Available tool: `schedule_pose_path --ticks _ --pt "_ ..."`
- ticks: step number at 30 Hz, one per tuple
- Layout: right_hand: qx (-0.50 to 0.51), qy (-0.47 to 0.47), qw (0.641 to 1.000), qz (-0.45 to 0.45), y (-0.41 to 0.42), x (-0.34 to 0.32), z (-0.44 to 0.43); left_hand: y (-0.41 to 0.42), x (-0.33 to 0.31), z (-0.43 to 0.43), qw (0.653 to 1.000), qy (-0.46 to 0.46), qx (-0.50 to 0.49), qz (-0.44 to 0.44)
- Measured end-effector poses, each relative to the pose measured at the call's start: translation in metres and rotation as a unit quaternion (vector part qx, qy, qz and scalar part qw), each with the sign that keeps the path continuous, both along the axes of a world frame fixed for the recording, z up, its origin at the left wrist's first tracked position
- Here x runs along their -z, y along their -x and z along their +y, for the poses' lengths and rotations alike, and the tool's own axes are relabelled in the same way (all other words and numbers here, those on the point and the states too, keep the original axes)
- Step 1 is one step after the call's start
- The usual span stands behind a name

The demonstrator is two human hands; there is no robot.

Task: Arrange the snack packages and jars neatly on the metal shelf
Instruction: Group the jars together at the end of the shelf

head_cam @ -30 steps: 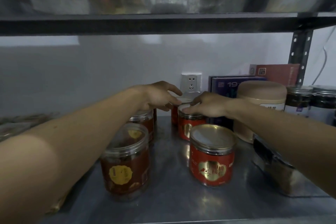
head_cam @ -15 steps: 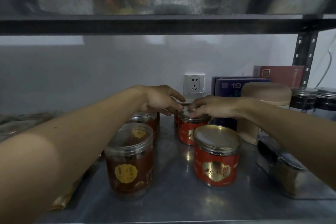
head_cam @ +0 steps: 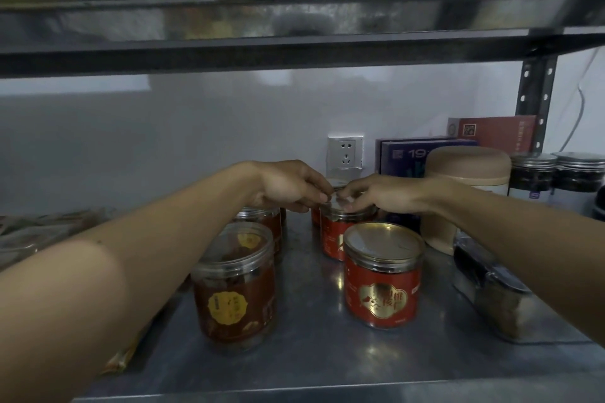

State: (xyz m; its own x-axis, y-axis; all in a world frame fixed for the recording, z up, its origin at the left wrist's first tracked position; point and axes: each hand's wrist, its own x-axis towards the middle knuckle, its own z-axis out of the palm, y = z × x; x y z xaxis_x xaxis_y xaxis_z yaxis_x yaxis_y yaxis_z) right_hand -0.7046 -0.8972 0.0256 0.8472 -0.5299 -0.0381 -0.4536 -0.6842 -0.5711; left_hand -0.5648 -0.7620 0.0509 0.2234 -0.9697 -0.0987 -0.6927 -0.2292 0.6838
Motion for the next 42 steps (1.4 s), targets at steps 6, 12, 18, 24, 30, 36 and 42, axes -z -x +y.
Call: schedule_pose_path --ticks 6,12,18,24,30,36,42 --pt "-0.006 0.054 0.998 0.037 0.009 -0.003 0.010 0.008 -0.001 0.006 1.000 0.018 -0.010 -0.015" --pt "0.063 0.068 0.993 -0.073 0.048 -0.014 0.031 0.021 -0.007 0.022 0.992 0.124 -0.035 -0.001" --pt "0.142 0.003 0.974 -0.176 0.075 0.008 0.071 0.046 -0.003 0.046 0.990 0.143 -0.008 -0.001" --pt "0.205 -0.036 0.944 -0.255 0.085 0.032 0.099 0.071 0.015 0.065 0.982 0.180 -0.039 0.039" --pt "0.197 -0.078 0.933 -0.292 0.089 0.051 0.108 0.097 0.069 0.071 0.963 0.219 -0.044 0.152" --pt "0.136 -0.163 0.916 -0.341 0.086 0.058 0.112 0.113 0.096 0.083 0.946 0.271 -0.090 0.154" --pt "0.120 -0.148 0.926 -0.327 0.087 0.058 0.111 0.116 0.098 0.086 0.943 0.262 -0.115 0.167"
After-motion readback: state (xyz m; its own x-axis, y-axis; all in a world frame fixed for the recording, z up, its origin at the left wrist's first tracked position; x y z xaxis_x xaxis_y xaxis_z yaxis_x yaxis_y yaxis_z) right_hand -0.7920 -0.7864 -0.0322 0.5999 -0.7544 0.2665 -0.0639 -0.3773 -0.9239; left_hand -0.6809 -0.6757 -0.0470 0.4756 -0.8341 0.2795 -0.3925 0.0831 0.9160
